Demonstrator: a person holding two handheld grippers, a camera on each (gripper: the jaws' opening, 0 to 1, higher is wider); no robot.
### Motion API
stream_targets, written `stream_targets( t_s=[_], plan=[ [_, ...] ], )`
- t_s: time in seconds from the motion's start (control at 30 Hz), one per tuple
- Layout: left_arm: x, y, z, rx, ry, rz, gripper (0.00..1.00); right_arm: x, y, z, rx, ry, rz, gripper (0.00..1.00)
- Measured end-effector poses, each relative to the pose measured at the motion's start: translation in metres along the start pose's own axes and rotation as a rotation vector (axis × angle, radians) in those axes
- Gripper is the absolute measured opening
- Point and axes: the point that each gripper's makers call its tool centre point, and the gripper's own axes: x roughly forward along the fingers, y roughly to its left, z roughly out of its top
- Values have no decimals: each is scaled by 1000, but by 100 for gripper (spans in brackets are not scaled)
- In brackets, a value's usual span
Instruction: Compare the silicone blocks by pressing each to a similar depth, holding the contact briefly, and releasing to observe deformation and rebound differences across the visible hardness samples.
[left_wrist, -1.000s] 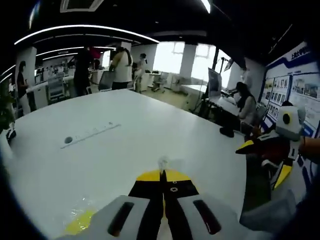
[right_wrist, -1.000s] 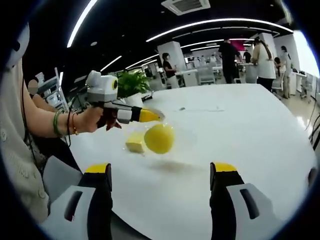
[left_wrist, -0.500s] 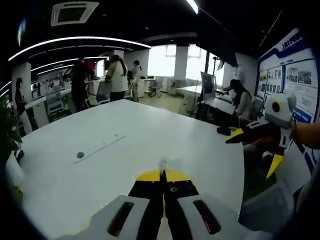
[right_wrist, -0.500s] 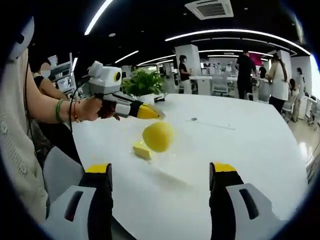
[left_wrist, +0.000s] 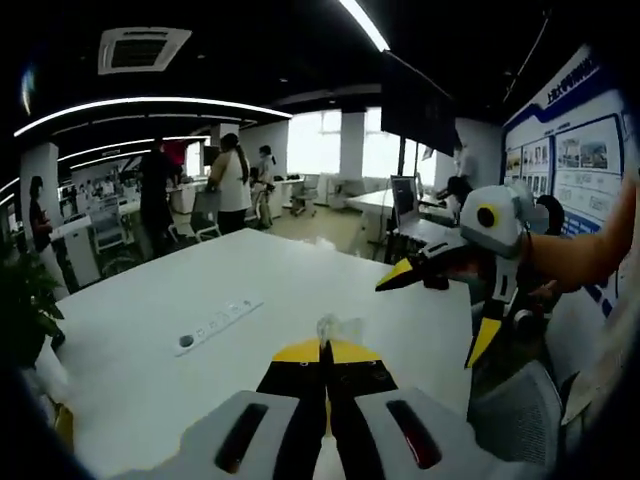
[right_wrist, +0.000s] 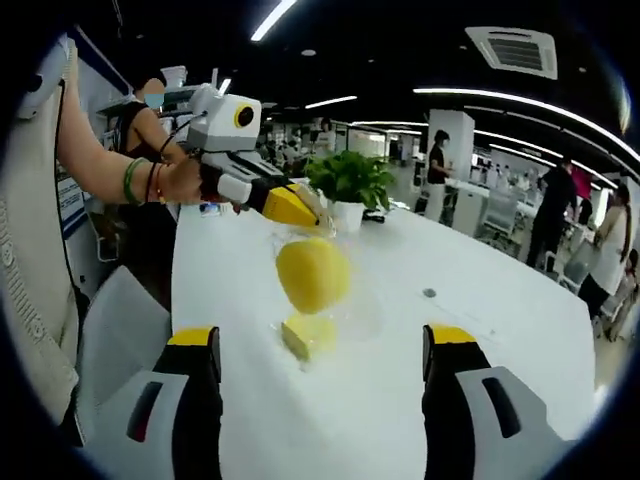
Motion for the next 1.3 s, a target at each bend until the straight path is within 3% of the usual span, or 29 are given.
stream_targets(
  t_s=[0.27, 0.5, 0.6, 0.77, 0.9, 1.3],
  plan=[
    [-10, 10, -8, 2, 14, -2, 0, 52, 2, 12, -93, 72, 126, 74],
    [-8, 10, -11, 1, 9, -24, 0, 85, 13, 10, -103, 101, 210, 68],
    [-6, 9, -10, -11, 5, -43, 0, 96, 14, 5, -85, 125, 229, 60],
    [-4, 3, -8, 2, 1, -61, 0, 105, 16, 2, -99, 132, 253, 50],
    [-5, 2, -7, 19, 2, -74, 0, 105, 20, 2, -196, 143, 254, 37],
    [-14, -17, -12, 60, 10, -120, 0, 97, 33, 0, -178, 173, 290, 18]
  ],
)
